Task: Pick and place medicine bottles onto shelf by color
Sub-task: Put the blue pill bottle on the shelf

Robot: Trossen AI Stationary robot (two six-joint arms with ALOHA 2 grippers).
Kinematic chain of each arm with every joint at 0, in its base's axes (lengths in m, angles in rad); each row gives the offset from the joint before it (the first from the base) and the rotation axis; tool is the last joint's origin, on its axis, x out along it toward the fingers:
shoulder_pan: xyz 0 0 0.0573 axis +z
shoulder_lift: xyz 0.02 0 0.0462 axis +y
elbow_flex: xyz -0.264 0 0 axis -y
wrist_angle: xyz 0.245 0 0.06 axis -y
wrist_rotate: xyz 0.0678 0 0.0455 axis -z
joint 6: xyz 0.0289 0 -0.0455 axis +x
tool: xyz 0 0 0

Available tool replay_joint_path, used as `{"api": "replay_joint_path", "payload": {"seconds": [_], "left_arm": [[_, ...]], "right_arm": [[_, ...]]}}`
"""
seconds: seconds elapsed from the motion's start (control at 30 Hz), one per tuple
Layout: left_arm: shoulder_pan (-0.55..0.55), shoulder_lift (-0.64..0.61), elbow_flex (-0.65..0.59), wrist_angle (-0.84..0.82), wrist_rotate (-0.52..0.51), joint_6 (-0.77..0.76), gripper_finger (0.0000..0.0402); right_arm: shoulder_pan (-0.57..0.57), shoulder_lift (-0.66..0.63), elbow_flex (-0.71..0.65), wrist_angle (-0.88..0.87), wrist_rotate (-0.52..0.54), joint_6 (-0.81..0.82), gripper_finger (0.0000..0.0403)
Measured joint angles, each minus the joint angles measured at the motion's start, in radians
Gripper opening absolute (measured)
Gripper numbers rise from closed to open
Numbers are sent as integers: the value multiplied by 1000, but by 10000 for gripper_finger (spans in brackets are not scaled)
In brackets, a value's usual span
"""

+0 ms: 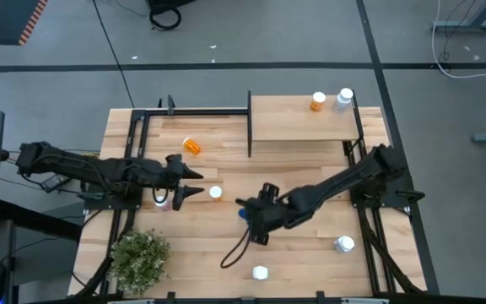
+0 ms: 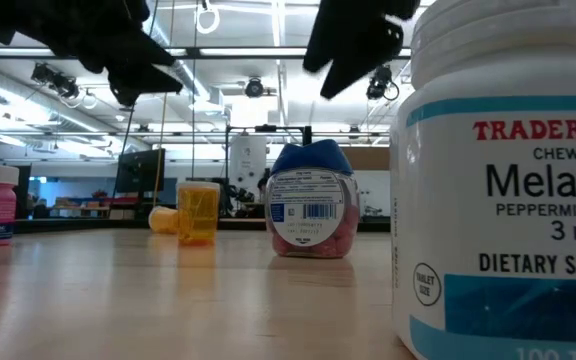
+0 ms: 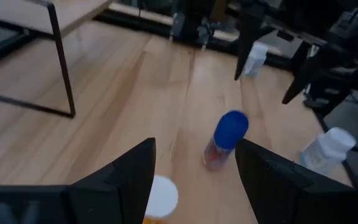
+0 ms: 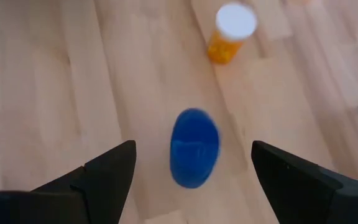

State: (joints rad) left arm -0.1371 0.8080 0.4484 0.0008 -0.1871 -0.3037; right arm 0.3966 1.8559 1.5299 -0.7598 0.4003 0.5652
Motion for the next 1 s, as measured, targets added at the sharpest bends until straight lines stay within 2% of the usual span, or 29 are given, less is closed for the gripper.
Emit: {"api": "replay_joint_path", "payload": {"seconds": [0.17, 0.33, 1.0], "left_arm": [[-2, 47, 0, 0, -4, -8, 229], [-2, 58, -1, 2, -4, -27, 229], [-3, 58, -1, -8, -4, -27, 229]], "right_arm": [[-1, 67, 0, 22, 1, 4, 328], [-11, 75, 1, 22, 26, 0, 328], [-25, 130, -2, 56, -1, 0, 328]]}}
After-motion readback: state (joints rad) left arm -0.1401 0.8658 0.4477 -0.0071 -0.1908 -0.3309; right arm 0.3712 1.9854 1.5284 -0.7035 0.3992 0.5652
